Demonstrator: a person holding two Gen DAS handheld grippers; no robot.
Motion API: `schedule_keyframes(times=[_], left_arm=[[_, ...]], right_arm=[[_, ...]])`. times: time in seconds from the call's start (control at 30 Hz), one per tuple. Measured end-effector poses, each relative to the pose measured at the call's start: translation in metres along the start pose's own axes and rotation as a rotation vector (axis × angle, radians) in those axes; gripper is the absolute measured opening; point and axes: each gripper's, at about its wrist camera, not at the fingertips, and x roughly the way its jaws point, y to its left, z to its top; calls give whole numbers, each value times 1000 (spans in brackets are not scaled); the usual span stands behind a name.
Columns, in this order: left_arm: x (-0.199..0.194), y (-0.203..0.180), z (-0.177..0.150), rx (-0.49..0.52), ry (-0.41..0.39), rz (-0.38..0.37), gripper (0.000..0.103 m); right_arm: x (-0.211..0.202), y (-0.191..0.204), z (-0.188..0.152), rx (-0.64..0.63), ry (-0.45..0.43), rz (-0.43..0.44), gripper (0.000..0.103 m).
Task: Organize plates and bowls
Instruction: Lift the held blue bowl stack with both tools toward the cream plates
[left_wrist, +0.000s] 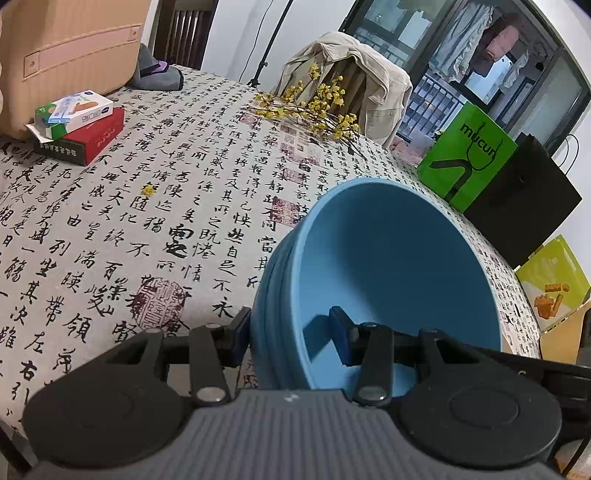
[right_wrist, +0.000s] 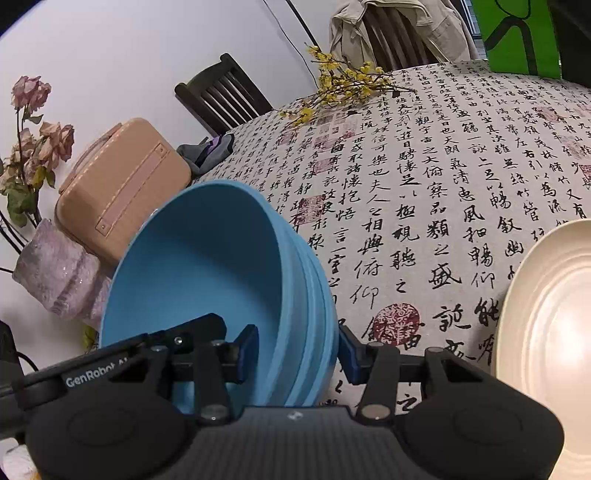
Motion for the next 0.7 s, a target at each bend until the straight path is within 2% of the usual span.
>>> schedule_keyframes(times=[0.7], left_arm=[[4,-36,-4,52,-4,-5,45]], right_arm=[[-26,-27,-1,24,-44,5,46]])
